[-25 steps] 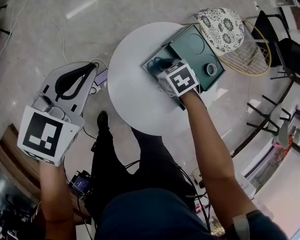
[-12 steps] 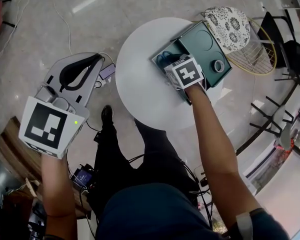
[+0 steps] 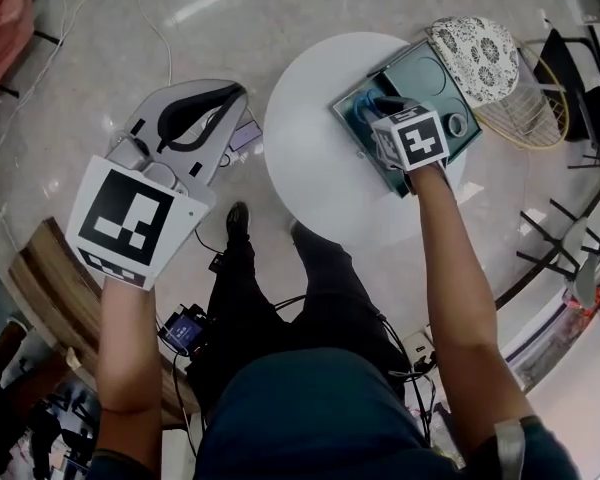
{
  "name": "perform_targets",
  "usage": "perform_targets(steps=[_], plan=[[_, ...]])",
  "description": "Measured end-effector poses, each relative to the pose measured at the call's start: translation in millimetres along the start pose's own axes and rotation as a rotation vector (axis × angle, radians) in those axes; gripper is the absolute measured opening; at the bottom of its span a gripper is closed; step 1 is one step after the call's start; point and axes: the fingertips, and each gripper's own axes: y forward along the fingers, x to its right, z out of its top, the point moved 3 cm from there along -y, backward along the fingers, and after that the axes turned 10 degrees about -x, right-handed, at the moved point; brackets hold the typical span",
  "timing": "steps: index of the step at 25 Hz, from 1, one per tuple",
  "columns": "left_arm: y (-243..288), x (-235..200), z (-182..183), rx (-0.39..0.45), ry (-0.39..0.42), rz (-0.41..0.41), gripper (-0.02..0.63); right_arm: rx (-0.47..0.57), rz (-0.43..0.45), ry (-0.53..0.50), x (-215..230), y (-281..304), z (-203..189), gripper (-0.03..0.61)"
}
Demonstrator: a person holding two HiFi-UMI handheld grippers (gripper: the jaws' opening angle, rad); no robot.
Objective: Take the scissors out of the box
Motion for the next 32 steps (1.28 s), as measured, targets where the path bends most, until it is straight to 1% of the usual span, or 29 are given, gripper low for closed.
perform_targets(steps=[4, 9, 17, 23, 29, 32], plan=[[-17.5, 11.7, 19.4, 0.012, 0.022, 0.0, 0.023, 0.043, -0.021, 0.011, 0.6, -36.0, 0.8, 0.1], [-71.0, 22.8, 51.0, 0.038, 0.071, 0.004, 0.023, 0.139, -0.055, 0.028, -19.3, -109.0, 11.7, 0.1], [-119.0, 51.1, 104.1, 0.07, 0.13, 0.005, 0.023, 0.292, -0.095, 0.082, -21.1, -221.5, 12.3, 0.1], [-149.5, 73.3, 131.2, 0.099, 0.171, 0.002, 0.023, 0.407, -0.128, 0.101, -31.6, -294.6, 5.5, 0.1], [-186.8, 94.7, 157.0, 0.134, 0.227, -0.006, 0.023, 0.545, -0.153, 0.167, -48.8, -372.4, -4.8, 0.1], [-206.9, 110.0, 171.1, 0.152, 0.253, -0.007, 0.023, 0.616, -0.157, 0.182, -60.5, -416.0, -13.9, 0.1]])
